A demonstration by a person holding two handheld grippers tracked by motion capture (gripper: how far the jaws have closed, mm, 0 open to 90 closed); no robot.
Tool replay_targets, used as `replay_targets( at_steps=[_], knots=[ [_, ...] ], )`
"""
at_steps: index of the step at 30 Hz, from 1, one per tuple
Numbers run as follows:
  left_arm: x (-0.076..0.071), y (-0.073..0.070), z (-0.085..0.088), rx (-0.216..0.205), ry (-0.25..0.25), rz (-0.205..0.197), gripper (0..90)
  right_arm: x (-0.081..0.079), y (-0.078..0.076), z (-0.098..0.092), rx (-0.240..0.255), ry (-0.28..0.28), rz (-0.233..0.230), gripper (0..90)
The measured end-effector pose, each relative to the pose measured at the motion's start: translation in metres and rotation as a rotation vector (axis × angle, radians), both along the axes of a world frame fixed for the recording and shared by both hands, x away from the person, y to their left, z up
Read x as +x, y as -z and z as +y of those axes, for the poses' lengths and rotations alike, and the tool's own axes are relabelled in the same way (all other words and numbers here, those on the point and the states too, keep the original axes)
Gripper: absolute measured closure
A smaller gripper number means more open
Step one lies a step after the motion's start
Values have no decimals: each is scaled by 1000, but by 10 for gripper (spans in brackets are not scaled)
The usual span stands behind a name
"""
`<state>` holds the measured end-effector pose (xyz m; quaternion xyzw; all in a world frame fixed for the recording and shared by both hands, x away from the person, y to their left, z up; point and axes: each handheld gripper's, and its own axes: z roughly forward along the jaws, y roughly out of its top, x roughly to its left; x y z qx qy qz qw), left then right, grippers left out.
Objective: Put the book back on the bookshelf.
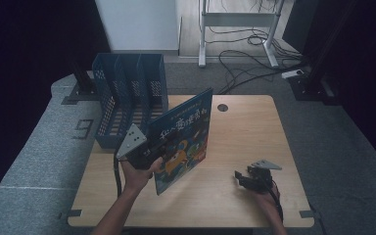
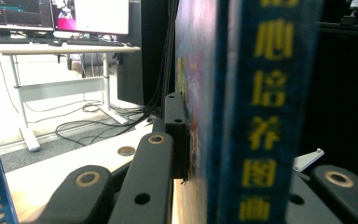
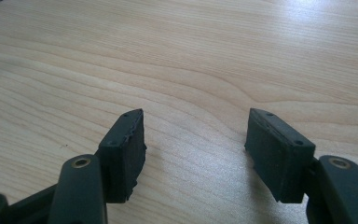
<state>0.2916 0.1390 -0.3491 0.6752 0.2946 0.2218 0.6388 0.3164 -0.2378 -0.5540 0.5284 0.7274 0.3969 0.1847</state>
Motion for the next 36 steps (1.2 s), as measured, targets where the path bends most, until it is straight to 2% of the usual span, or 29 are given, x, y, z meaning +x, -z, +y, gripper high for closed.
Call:
replay_targets(
  at_steps=[7,19,36],
  knots=[
    [0,-3,2,5,-10,-8,818,0,0,0,-1,-4,3,363],
    [0,-6,3,8,-15,-7,818,1,0,-3,29,-2,7,364],
    [3,-5,4,26,-20,-5,818,1,0,-4,41,-1,8,365]
  ],
)
